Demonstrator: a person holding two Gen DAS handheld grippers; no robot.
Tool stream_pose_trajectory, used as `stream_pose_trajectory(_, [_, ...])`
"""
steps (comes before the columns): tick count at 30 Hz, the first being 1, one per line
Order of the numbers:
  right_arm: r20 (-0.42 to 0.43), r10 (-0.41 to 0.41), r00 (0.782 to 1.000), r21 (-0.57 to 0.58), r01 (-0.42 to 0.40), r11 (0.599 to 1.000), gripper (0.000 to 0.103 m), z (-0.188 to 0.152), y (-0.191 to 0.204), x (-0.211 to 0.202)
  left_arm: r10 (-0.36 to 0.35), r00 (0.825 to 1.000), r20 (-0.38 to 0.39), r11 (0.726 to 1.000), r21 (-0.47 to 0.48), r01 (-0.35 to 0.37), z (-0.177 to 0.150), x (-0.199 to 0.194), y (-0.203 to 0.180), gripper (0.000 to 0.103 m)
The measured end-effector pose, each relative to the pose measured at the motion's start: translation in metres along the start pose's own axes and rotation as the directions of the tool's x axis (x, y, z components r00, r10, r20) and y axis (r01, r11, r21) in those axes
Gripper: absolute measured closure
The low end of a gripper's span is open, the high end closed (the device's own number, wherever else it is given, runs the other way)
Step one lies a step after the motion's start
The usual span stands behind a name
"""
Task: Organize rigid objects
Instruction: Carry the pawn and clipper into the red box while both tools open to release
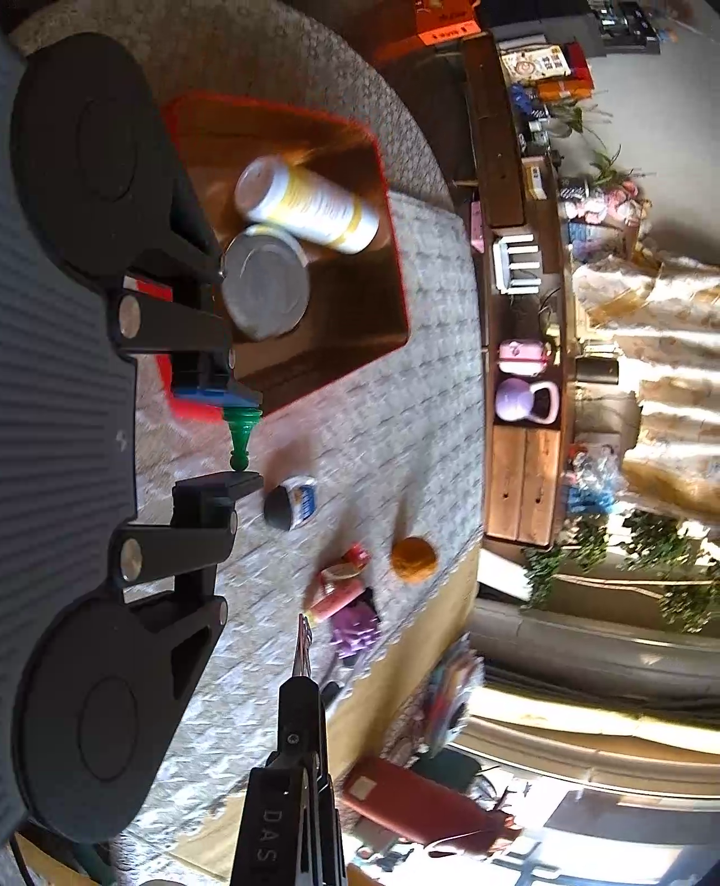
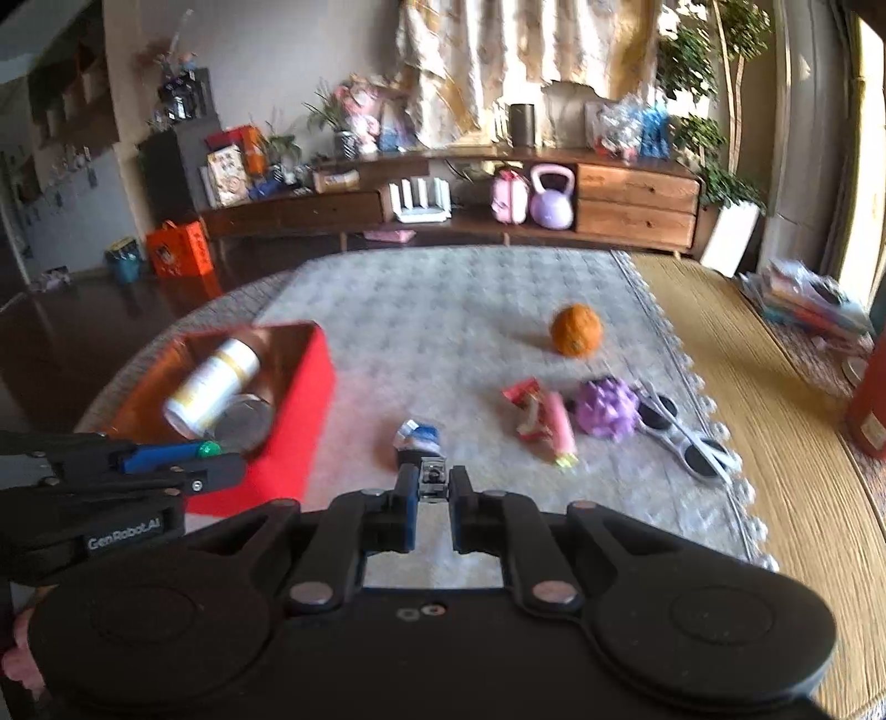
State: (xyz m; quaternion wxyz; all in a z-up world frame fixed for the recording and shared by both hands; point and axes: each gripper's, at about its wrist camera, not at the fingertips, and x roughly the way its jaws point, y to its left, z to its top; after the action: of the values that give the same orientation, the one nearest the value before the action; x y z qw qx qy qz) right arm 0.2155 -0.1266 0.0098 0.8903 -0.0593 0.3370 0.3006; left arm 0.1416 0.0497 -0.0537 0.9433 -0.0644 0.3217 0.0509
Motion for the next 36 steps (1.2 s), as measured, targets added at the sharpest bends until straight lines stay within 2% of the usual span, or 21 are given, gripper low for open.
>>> stream_pose_trajectory(6, [0.026, 0.050, 0.998, -0.027, -0.049, 0.998, 0.093, 0.017, 0.025, 0.003, 0.021, 0.999, 0.049, 1.000, -0.021, -0.020, 0.018, -0.012, 0.026, 0.079])
stream_pose_trajectory(11, [0.035, 0.086, 0.996, -0.073, -0.083, 0.994, 0.092, 0.028, 0.049, 0.010, 0.041, 0.997, 0.069, 0.999, -0.006, -0.041, 0.037, -0.008, 0.047, 0.079])
stream_pose_trajectory(21, [0.007, 0.117, 0.993, -0.189, -0.113, 0.976, 0.093, 0.041, 0.088, 0.060, 0.040, 0.999, 0.008, 0.998, 0.046, -0.041, 0.062, 0.044, 0.079, 0.079])
stream_pose_trajectory(27, [-0.020, 0.116, 0.993, -0.271, -0.118, 0.955, 0.093, 0.042, 0.112, 0.094, 0.028, 0.998, -0.057, 0.999, 0.018, -0.027, 0.068, 0.079, 0.093, 0.079])
stream_pose_trajectory(31, [-0.038, 0.092, 0.995, -0.310, -0.100, 0.946, 0.093, 0.040, 0.123, 0.117, 0.010, 0.996, -0.094, 1.000, -0.021, -0.012, 0.074, 0.101, 0.104, 0.079])
stream_pose_trajectory(36, [-0.057, 0.056, 0.997, -0.363, -0.073, 0.929, 0.093, 0.037, 0.132, 0.139, 0.004, 0.991, -0.137, 1.000, 0.012, -0.003, 0.073, 0.125, 0.103, 0.079])
